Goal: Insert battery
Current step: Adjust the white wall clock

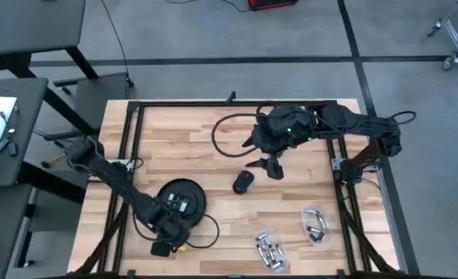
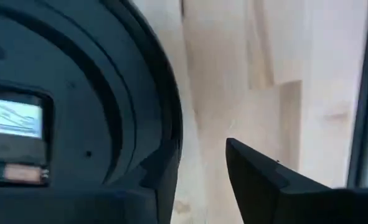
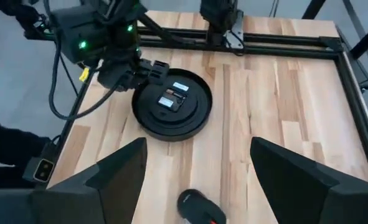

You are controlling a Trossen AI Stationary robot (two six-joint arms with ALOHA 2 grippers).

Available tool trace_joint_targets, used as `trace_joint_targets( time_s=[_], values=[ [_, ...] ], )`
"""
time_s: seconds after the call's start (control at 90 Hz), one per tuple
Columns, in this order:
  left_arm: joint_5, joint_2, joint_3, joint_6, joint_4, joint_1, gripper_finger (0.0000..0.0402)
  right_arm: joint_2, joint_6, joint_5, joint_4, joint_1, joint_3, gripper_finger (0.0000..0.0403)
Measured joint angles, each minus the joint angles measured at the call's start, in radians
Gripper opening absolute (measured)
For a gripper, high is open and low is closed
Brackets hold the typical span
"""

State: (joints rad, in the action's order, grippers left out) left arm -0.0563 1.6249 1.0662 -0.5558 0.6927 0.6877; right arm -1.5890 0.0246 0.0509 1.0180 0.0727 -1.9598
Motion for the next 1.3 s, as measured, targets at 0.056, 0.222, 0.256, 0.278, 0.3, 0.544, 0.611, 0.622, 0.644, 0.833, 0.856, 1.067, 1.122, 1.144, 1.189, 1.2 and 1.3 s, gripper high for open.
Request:
trace_joint_targets(
  time_s=[0.056, 0.222, 0.256, 0.278, 0.3, 0.544, 0.611, 0.622, 0.644, 0.833, 0.856, 1.067, 1.122, 1.144, 1.189, 1.2, 1.3],
  values=[
    [-0.002, -0.001, -0.023, -0.019, -0.058, 0.007, 0.0112, 0.0, -0.003, 0.0, 0.0, 0.006, 0.0, 0.0276],
    [0.024, -0.003, -0.103, -0.07, -0.166, 0.009, 0.0111, 0.0, -0.012, 0.001, 0.0, 0.017, 0.0, 0.0276],
    [0.03, -0.003, -0.123, -0.084, -0.182, 0.009, 0.0111, 0.0, -0.019, 0.001, 0.0, 0.022, 0.0, 0.0276],
    [0.035, -0.002, -0.135, -0.095, -0.192, 0.009, 0.0111, 0.0, -0.022, 0.0, 0.0, 0.023, 0.0, 0.0276],
    [0.042, -0.002, -0.149, -0.105, -0.202, 0.009, 0.0111, 0.0, -0.024, 0.0, 0.0, 0.024, 0.001, 0.0276],
    [0.011, -0.023, -0.203, -0.205, -0.229, -0.007, 0.0111, 0.0, -0.051, 0.0, 0.0, 0.039, 0.001, 0.0276],
    [-0.007, -0.047, -0.166, -0.2, -0.197, -0.01, 0.0111, 0.0, -0.051, 0.0, 0.0, 0.04, 0.001, 0.0276],
    [-0.007, -0.052, -0.158, -0.196, -0.19, -0.01, 0.0111, 0.0, -0.051, 0.0, 0.0, 0.04, 0.001, 0.0276],
    [-0.006, -0.064, -0.141, -0.187, -0.173, -0.01, 0.0111, 0.0, -0.051, 0.0, 0.0, 0.04, 0.001, 0.0276],
    [0.203, -0.138, -0.057, -0.071, 0.0, -0.026, 0.0111, 0.0, -0.052, -0.002, -0.001, 0.039, 0.001, 0.0276],
    [0.22, -0.141, -0.057, -0.051, 0.008, -0.029, 0.0111, 0.0, -0.052, -0.004, -0.001, 0.039, 0.001, 0.0276],
    [0.177, -0.132, -0.141, 0.028, -0.04, -0.072, 0.0111, 0.0, -0.074, -0.006, -0.001, 0.039, 0.001, 0.0276],
    [0.146, -0.132, -0.17, 0.016, -0.085, -0.076, 0.0111, 0.0, -0.081, -0.008, 0.002, 0.045, 0.001, 0.0276],
    [0.135, -0.132, -0.18, 0.014, -0.097, -0.076, 0.0111, 0.0, -0.081, -0.009, 0.003, 0.045, 0.002, 0.0276],
    [0.118, -0.132, -0.195, 0.013, -0.111, -0.075, 0.0111, -0.001, -0.081, -0.01, 0.003, 0.045, 0.002, 0.0276],
    [0.114, -0.132, -0.198, 0.013, -0.118, -0.074, 0.0111, 0.0, -0.08, -0.01, 0.003, 0.045, 0.002, 0.0276],
    [0.102, -0.132, -0.244, 0.0, -0.201, -0.073, 0.0111, 0.0, -0.08, -0.01, 0.003, 0.045, 0.002, 0.0276]
  ],
)
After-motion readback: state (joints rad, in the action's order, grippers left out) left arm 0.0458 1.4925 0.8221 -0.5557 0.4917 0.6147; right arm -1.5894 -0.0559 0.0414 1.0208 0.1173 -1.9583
